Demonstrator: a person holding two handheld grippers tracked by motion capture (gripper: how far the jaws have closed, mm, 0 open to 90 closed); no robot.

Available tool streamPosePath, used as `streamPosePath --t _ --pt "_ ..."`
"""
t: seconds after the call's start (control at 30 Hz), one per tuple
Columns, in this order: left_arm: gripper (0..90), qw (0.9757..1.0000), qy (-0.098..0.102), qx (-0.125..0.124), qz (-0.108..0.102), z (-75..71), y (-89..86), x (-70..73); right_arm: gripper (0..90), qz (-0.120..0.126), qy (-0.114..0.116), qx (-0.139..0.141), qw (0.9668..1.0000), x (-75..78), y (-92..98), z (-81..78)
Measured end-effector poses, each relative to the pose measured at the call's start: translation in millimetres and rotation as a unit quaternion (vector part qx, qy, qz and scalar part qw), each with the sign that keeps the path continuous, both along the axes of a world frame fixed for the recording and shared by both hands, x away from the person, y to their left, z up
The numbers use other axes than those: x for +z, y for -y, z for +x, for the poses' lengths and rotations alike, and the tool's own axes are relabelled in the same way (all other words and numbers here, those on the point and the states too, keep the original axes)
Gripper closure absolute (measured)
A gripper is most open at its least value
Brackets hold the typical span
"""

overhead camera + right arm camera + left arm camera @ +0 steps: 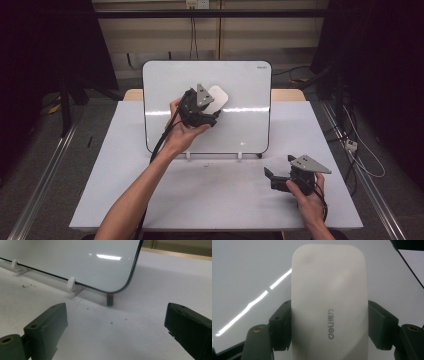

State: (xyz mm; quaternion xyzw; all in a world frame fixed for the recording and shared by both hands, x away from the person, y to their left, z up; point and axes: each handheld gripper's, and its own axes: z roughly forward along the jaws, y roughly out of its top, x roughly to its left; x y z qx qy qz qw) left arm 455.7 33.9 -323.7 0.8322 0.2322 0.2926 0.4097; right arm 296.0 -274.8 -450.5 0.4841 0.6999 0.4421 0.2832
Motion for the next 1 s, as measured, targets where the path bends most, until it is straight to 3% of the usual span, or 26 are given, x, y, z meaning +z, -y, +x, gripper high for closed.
streamPosePath --t 0.13,0.37,0.73,1.0 --pt "31.0 1.0000 0.003 0.005 0.000 -2.2 -11.1 0.8 4.3 0.001 0.000 -0.001 1.0000 0.1 0.4 -0.2" --pt "31.0 0.9997 0.001 0.014 -0.021 -4.4 -28.8 0.5 4.3 -0.001 0.003 -0.003 1.0000 0.8 0.4 0.2" --pt "31.0 0.9995 0.010 0.028 -0.012 -12.5 -52.9 2.1 4.4 -0.001 -0.001 -0.006 1.0000 -0.5 -1.2 3.3" --pt "31.0 0.9988 0.013 0.041 -0.023 -21.2 -69.1 3.8 4.4 -0.002 0.000 -0.003 1.0000 -0.3 -1.1 1.6"
